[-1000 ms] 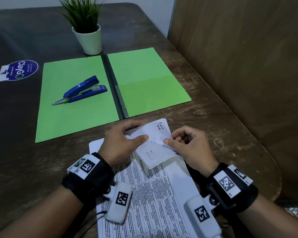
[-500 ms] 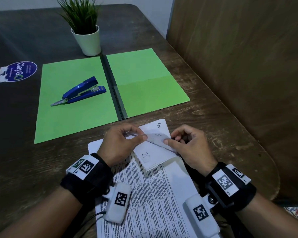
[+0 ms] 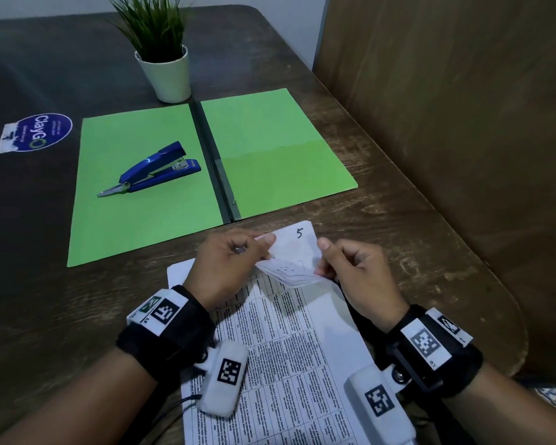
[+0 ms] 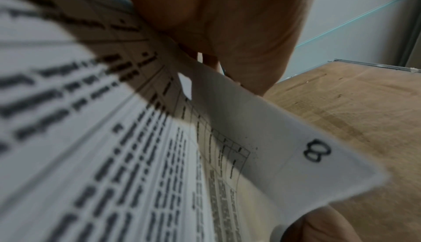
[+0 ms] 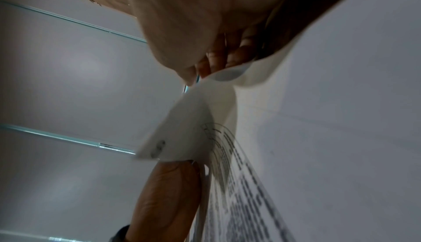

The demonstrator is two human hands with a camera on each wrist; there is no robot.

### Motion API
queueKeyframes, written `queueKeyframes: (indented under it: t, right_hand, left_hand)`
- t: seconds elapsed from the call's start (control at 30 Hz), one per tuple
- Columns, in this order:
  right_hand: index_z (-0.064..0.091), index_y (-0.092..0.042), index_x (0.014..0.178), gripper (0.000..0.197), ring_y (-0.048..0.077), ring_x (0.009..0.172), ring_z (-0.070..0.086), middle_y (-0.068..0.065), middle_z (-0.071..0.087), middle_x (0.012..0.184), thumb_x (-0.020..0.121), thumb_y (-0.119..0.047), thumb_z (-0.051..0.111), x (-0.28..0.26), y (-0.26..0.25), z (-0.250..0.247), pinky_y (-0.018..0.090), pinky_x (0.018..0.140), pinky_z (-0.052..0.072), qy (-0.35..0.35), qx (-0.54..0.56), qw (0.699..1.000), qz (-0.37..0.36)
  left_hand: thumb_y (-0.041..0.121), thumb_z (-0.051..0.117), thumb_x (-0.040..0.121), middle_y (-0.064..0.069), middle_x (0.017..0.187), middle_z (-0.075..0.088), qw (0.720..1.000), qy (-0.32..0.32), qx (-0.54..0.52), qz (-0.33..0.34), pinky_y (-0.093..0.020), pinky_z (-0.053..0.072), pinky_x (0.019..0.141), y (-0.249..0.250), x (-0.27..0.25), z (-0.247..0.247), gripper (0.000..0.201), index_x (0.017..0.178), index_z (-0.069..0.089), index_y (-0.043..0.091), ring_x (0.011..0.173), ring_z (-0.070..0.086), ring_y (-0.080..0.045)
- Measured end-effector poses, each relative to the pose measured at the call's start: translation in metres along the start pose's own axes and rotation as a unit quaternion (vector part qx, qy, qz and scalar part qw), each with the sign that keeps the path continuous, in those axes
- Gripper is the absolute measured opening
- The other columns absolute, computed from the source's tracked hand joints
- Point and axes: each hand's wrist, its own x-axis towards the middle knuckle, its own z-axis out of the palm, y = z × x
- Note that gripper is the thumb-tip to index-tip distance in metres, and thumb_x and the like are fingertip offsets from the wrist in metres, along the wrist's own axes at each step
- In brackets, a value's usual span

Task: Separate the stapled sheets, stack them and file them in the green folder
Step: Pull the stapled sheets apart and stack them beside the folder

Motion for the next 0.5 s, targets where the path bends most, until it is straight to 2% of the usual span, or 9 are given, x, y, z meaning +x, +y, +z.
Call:
queueKeyframes:
  t: [0.07, 0.13, 0.2, 0.27, 0.33, 0.4, 0.43, 0.5]
  right_hand:
    - [0.066, -0.010, 0.077, 0.015, 0.012, 0.053, 0.056, 0.015, 0.061, 0.060, 0.090, -0.015, 0.071, 0.0027, 0.0016, -0.0002, 0.025, 0.056, 0.047, 0.013, 0.003, 1.000, 0.018]
    - [0.067, -0.010, 0.086, 0.007, 0.009, 0.052, 0.051, 0.011, 0.054, 0.062, 0.086, -0.008, 0.074, 0.0043, 0.0035, -0.0012, 0.021, 0.052, 0.045, 0.020, -0.004, 0.999, 0.030]
    - [0.070, -0.009, 0.088, 0.008, 0.008, 0.054, 0.048, 0.007, 0.052, 0.067, 0.084, -0.005, 0.076, 0.0042, 0.0045, -0.0019, 0.016, 0.051, 0.043, 0.018, -0.008, 0.999, 0.036]
    - [0.071, -0.009, 0.088, 0.008, 0.012, 0.059, 0.047, 0.007, 0.052, 0.068, 0.083, -0.004, 0.077, 0.0036, 0.0045, -0.0020, 0.015, 0.051, 0.043, 0.015, -0.001, 0.999, 0.036]
    - [0.071, -0.008, 0.085, 0.009, 0.015, 0.061, 0.045, 0.006, 0.052, 0.067, 0.081, -0.004, 0.078, 0.0035, 0.0059, -0.0018, 0.017, 0.051, 0.043, 0.014, 0.005, 0.999, 0.033]
    - [0.071, -0.011, 0.080, 0.013, 0.014, 0.059, 0.045, 0.002, 0.053, 0.063, 0.077, -0.006, 0.082, 0.0037, 0.0080, -0.0021, 0.021, 0.051, 0.042, 0.011, 0.002, 0.999, 0.037]
    - [0.071, -0.014, 0.076, 0.015, 0.013, 0.058, 0.045, -0.001, 0.054, 0.061, 0.075, -0.008, 0.084, 0.0037, 0.0078, -0.0021, 0.022, 0.051, 0.041, 0.009, -0.003, 0.999, 0.040]
    - [0.070, -0.016, 0.069, 0.018, 0.012, 0.057, 0.047, -0.004, 0.056, 0.059, 0.073, -0.011, 0.087, 0.0030, 0.0077, -0.0032, 0.023, 0.052, 0.042, 0.004, -0.014, 0.999, 0.041]
  left_hand:
    - [0.029, 0.081, 0.082, 0.013, 0.091, 0.075, 1.000, 0.000, 0.009, -0.002, -0.031, 0.054, 0.083, -0.0040, 0.0011, -0.0007, 0.006, 0.080, 0.078, 0.025, 0.088, 0.068, -0.005]
    - [0.024, 0.085, 0.078, 0.016, 0.100, 0.075, 1.000, -0.002, 0.012, 0.000, -0.032, 0.055, 0.090, -0.0092, 0.0022, -0.0016, 0.020, 0.096, 0.076, 0.029, 0.094, 0.069, -0.004]
    - [0.024, 0.085, 0.078, 0.019, 0.106, 0.074, 1.000, -0.003, 0.016, 0.001, -0.033, 0.055, 0.094, -0.0095, 0.0032, -0.0019, 0.027, 0.103, 0.076, 0.032, 0.100, 0.069, -0.003]
    - [0.027, 0.085, 0.078, 0.021, 0.105, 0.074, 1.000, -0.003, 0.023, 0.007, -0.031, 0.054, 0.092, -0.0076, 0.0023, -0.0018, 0.026, 0.100, 0.076, 0.036, 0.098, 0.068, -0.002]
    - [0.027, 0.086, 0.078, 0.018, 0.097, 0.075, 1.000, 0.001, 0.028, 0.009, -0.030, 0.054, 0.083, -0.0076, 0.0026, -0.0016, 0.020, 0.092, 0.075, 0.037, 0.086, 0.067, -0.002]
    - [0.024, 0.086, 0.077, 0.012, 0.085, 0.074, 1.000, 0.002, 0.024, 0.004, -0.036, 0.055, 0.074, -0.0085, 0.0025, -0.0009, 0.015, 0.082, 0.074, 0.031, 0.072, 0.064, -0.007]
    - [0.024, 0.087, 0.077, 0.009, 0.082, 0.073, 1.000, 0.003, 0.020, -0.001, -0.038, 0.055, 0.072, -0.0081, 0.0024, -0.0005, 0.014, 0.079, 0.073, 0.028, 0.070, 0.063, -0.010]
    - [0.025, 0.087, 0.076, 0.006, 0.085, 0.073, 1.000, 0.008, 0.020, -0.003, -0.037, 0.054, 0.075, -0.0082, 0.0026, 0.0001, 0.013, 0.076, 0.074, 0.025, 0.076, 0.065, -0.019]
